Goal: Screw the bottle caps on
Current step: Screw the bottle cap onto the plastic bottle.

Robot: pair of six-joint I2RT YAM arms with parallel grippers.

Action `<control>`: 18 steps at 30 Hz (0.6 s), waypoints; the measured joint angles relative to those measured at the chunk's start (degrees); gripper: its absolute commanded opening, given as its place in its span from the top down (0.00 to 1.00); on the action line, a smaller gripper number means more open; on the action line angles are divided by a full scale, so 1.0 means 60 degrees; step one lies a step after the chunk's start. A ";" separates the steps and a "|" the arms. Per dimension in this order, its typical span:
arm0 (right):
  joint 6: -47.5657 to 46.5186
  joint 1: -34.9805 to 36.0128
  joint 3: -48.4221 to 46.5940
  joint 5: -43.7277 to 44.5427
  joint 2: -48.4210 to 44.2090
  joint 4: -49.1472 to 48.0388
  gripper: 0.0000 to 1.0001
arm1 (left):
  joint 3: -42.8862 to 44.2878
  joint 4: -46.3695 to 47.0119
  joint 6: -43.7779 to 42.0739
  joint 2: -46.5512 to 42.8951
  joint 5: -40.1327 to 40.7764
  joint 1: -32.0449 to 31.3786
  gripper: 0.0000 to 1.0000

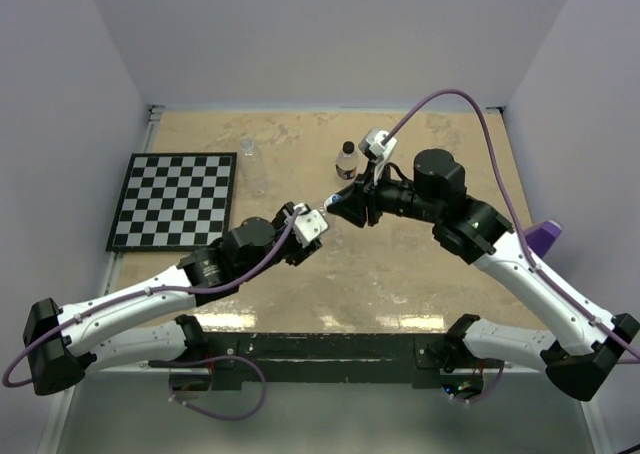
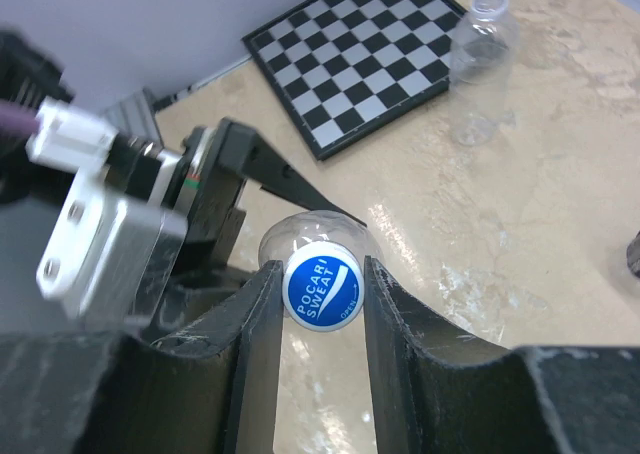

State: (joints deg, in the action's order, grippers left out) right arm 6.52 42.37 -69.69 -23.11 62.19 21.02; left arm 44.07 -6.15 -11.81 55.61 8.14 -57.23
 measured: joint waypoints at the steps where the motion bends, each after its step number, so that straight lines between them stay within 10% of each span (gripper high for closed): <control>1: 0.0346 0.0004 0.0058 0.0233 0.0033 -0.0138 1.00 | -0.0106 0.0200 0.0080 0.0022 0.0612 -0.0200 1.00; 5: 0.1461 0.0040 0.0437 0.1071 0.0029 -0.0729 1.00 | -0.0328 0.0911 0.0244 0.0357 0.2838 -0.0943 1.00; 10: 0.1956 0.0058 0.0907 0.1479 -0.0262 -0.1239 0.54 | -0.0386 0.1439 0.0288 0.0732 0.4044 -0.1402 1.00; 18: 0.0980 0.0055 0.1814 0.1195 -0.1821 -0.1708 0.36 | -0.0433 0.2058 0.0805 0.0222 0.0772 0.0248 1.00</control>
State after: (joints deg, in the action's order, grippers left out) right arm 12.40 42.70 -58.81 -15.94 51.27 10.76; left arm 41.47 6.20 -6.98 56.95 12.78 -55.75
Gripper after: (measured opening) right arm 0.635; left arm 0.581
